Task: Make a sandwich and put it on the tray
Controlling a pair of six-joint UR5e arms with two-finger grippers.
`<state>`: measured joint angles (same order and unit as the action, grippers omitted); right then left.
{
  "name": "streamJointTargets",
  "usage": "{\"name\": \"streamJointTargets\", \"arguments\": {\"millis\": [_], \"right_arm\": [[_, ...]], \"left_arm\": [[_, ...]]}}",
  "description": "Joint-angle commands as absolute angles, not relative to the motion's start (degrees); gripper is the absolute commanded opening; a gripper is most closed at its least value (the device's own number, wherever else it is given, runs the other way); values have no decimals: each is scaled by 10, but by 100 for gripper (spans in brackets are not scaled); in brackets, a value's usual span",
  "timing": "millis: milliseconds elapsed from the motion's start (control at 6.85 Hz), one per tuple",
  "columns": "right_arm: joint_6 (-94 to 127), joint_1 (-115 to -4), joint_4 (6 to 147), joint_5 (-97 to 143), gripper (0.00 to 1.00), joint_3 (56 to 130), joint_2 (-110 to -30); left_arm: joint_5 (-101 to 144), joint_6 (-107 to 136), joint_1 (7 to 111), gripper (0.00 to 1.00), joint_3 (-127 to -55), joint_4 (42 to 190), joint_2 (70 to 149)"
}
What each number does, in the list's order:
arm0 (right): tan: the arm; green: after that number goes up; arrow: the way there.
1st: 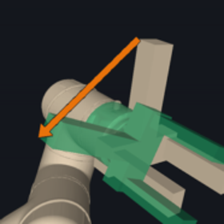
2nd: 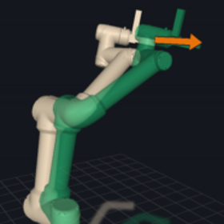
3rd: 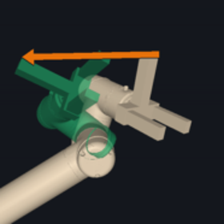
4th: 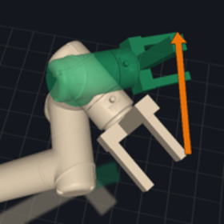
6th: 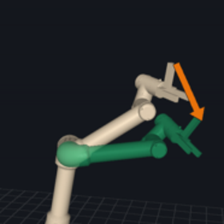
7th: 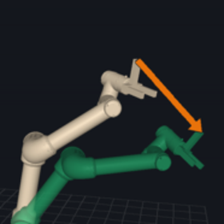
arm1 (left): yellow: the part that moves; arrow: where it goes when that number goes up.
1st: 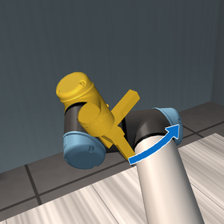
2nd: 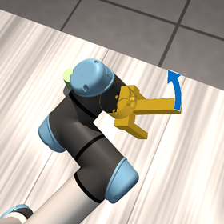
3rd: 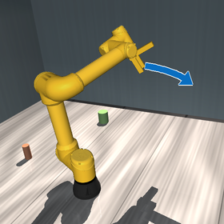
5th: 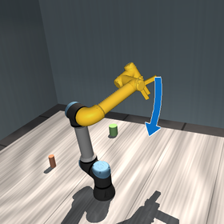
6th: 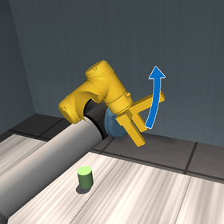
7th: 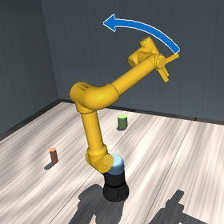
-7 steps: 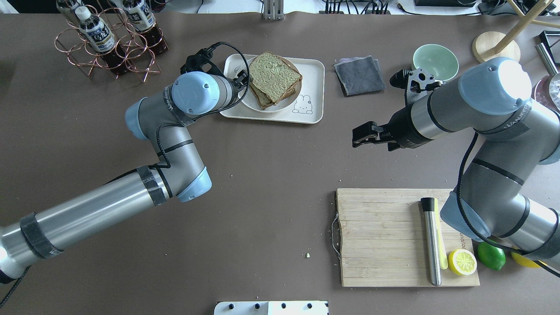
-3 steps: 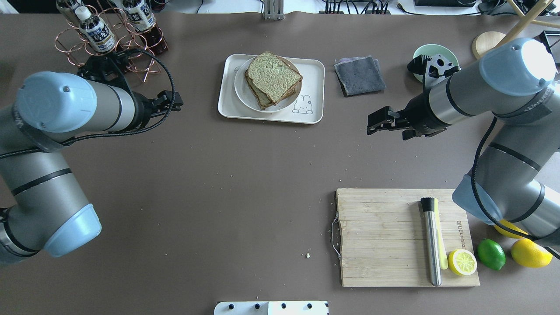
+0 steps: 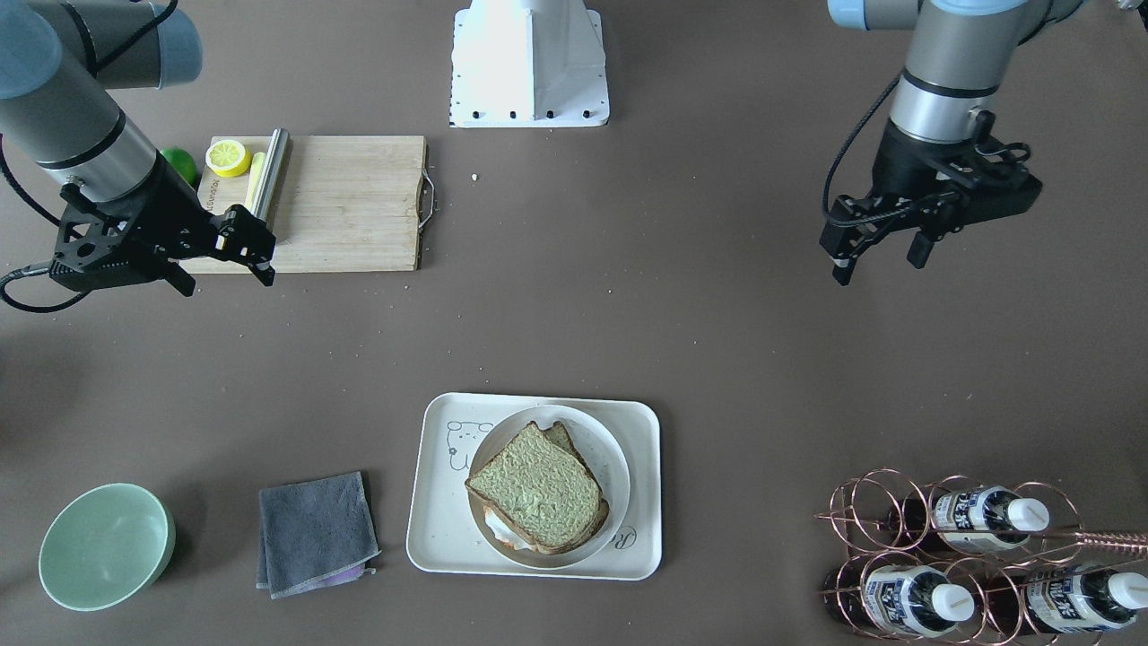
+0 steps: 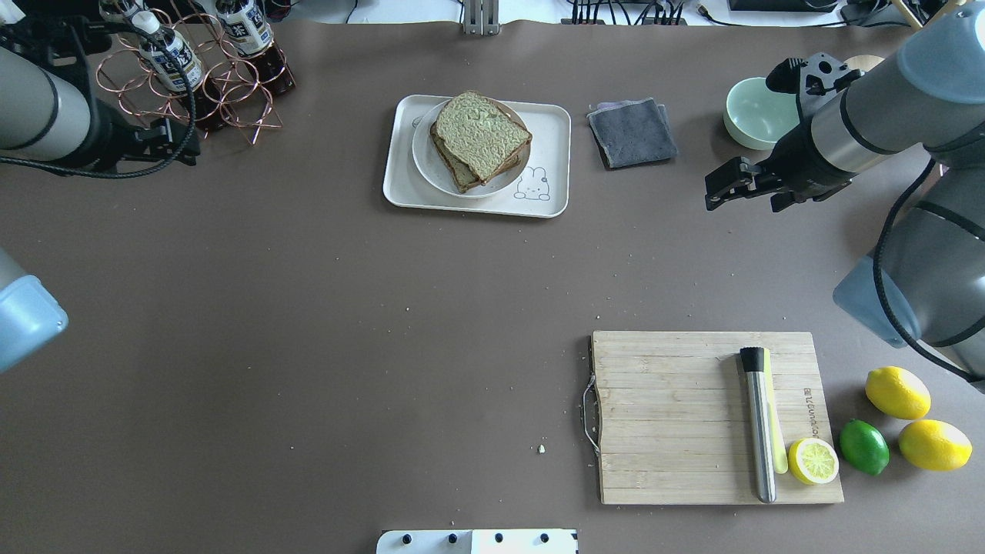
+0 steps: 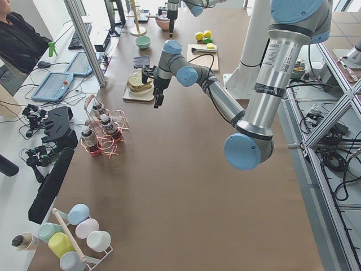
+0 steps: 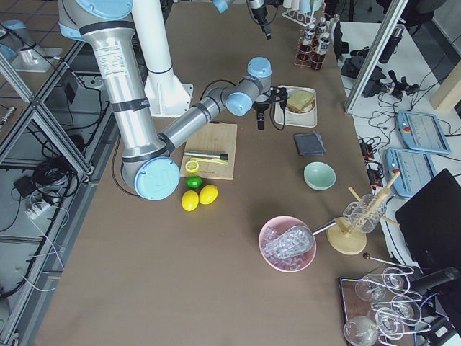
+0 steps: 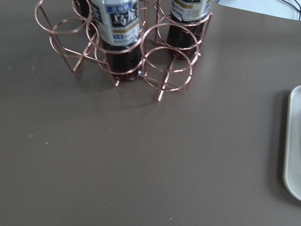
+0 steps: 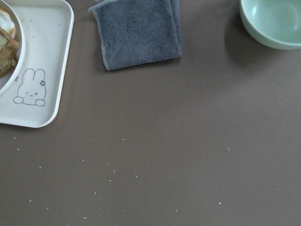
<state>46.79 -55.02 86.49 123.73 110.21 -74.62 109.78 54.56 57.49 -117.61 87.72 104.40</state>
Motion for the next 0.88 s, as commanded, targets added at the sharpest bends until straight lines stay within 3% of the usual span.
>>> {"name": "streamJointTargets", "arguments": {"millis": [0,438,730], "right_arm": [[267,-629,939,1237,99,1098,-795],[-19,-811,938,1327,99,1024,-882],[-63,-875,937,1337,99,1007,-919]], "left_arm": [[1206,277,748,98,-1161,860,978],[1337,51,911,98,-1068,860,930],[1352,13,927,98,-1063,865,890]]}}
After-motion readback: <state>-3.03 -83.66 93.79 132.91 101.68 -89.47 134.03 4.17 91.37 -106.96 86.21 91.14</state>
